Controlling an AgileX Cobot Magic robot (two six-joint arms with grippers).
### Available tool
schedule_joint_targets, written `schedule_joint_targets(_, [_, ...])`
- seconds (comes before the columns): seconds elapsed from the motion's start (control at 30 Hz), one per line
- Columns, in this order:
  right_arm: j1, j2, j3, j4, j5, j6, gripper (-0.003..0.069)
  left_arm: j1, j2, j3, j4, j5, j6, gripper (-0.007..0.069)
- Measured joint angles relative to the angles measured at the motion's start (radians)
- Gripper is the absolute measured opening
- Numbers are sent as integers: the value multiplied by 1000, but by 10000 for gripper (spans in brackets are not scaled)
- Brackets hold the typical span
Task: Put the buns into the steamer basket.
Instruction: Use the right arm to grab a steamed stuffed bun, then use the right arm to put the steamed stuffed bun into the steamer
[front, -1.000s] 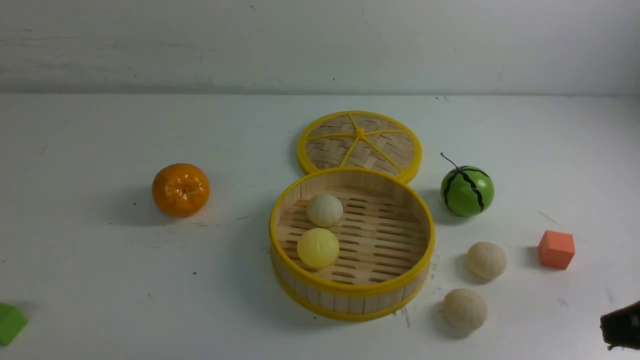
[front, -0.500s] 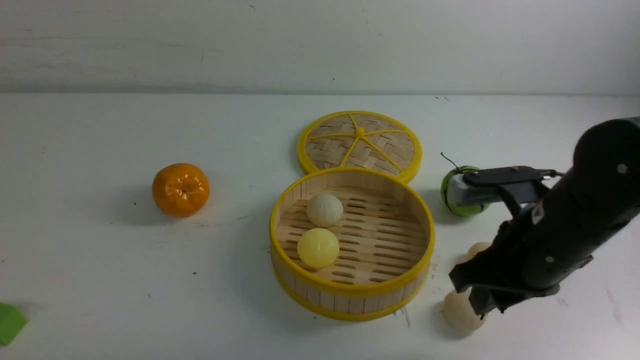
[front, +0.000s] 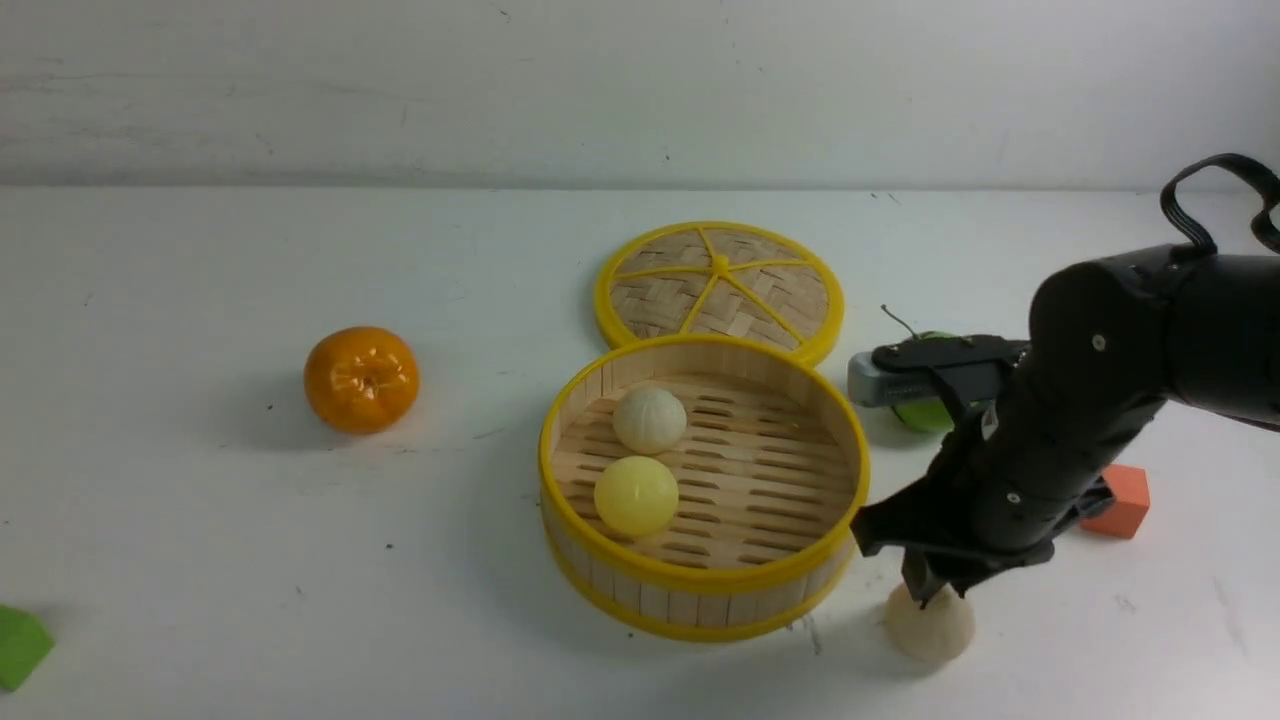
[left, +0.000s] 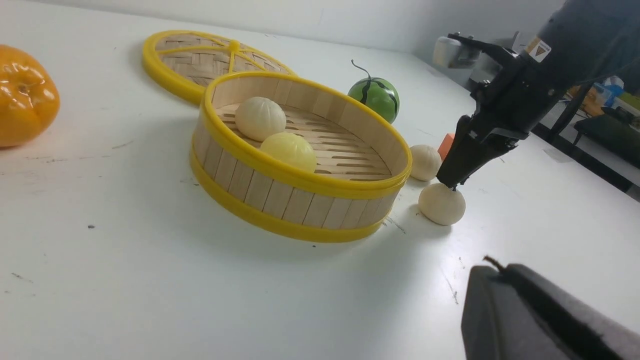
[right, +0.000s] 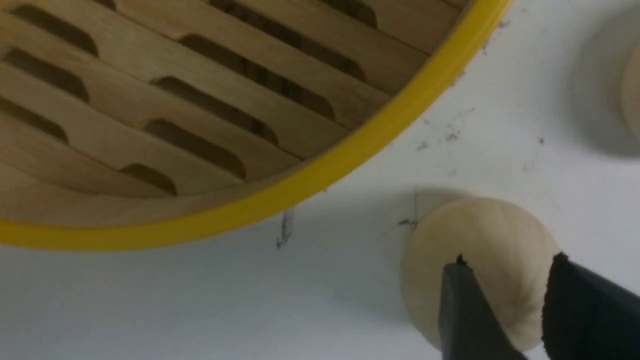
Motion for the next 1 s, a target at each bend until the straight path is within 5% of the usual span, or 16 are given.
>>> schedule_joint_targets(0.5, [-21,34,0,22,-30,0,234,0,0,0,0,1,0,-8])
schedule_joint_targets(0.7, [-21,34,0,22,-14,-22,132,0,0,0,0,1,0,-3])
schedule_joint_targets(0.8, [-21,34,0,26,-1,-51,22,0,0,0,0,1,0,-1])
schedule_joint_targets(1.0, [-21,-9,-13,27,68,-61,-1,0,0,0,0,1,0,1])
